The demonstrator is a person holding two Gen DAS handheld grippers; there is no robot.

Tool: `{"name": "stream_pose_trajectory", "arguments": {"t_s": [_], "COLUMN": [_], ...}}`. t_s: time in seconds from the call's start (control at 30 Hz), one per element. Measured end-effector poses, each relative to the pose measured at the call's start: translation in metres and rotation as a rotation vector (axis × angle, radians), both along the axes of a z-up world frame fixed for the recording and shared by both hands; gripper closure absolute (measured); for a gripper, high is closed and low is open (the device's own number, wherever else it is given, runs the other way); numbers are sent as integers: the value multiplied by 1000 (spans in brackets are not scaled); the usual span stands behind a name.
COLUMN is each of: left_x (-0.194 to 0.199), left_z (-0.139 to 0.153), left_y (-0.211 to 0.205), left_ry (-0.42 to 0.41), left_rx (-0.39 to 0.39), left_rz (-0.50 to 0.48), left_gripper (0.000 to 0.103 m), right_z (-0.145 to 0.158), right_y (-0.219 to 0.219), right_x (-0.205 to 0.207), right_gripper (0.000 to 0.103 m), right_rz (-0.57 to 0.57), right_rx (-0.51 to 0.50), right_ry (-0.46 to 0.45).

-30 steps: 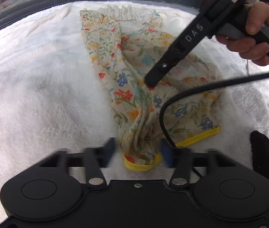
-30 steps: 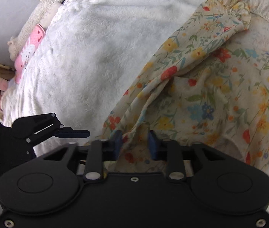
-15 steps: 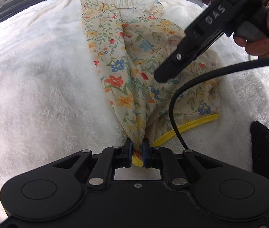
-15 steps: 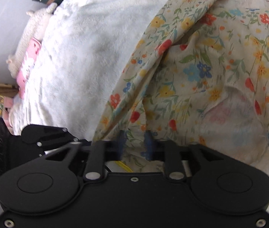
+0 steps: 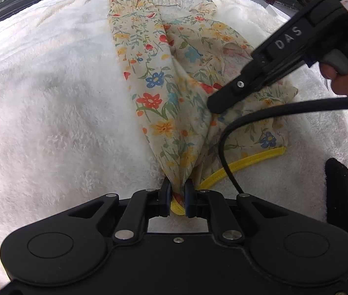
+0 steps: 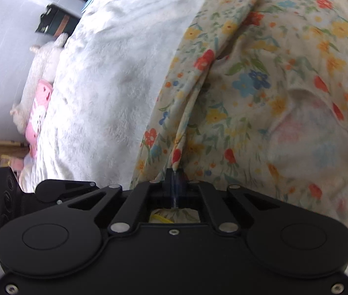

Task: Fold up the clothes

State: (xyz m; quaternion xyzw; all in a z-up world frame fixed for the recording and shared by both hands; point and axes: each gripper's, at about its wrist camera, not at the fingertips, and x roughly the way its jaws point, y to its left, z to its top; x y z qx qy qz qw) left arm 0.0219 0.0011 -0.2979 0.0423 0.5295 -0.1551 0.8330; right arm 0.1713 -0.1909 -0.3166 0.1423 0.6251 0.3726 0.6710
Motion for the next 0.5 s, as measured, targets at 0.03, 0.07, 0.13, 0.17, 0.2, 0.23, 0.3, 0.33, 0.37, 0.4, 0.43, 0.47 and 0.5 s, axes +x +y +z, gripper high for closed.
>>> {"name": "stream_pose_trajectory", "arguments": {"t_s": [0.03, 0.07, 0.13, 0.17, 0.2, 0.23, 0.3, 0.33, 0.37, 0.4, 0.43, 0.47, 0.5], "left_x": [0, -1, -2, -2, -3, -3, -3, -3, -4, -4, -5, -5, -6], "left_z": [0, -1, -1, -1, -2, -2, 1, 3, 4, 7, 9, 12, 15], "left_y": [0, 0, 1, 1, 2, 2, 2, 3, 4, 6, 9, 12, 15], "left_ry": [1, 3, 5, 6, 8, 9, 13, 14, 18, 25, 32, 39, 46], "left_rx": [2, 4, 6, 7, 6, 5, 2, 1, -4, -16, -29, -41, -55], "left_rz": [-2, -3, -2, -2, -2, -2, -4, -5, -4, 0, 6, 12, 19], "left_gripper": [92, 92, 92, 92, 92, 92, 92, 92, 92, 92, 91, 91, 90], "right_z": [-4, -9, -18, -21, -22, -22, -17, -13, -9, -2, 6, 14, 22], "right_y": [0, -3, -5, -5, -3, -3, 0, -1, -2, -4, -6, -8, -11], "right_x": [-2, -4, -7, -9, -11, -11, -11, -9, -7, -5, -1, 4, 9], "right_gripper": [101, 101, 100, 97, 97, 92, 80, 70, 65, 62, 56, 54, 54], "right_rz": [-12, -35, -61, -69, -70, -64, -37, -27, -19, -11, -1, 5, 12], "right_rx": [-3, -11, -24, -36, -52, -62, -89, -106, -121, -133, -144, -155, -166], "right_ry": [13, 26, 51, 57, 49, 41, 30, 20, 7, -18, -52, -90, -125]}}
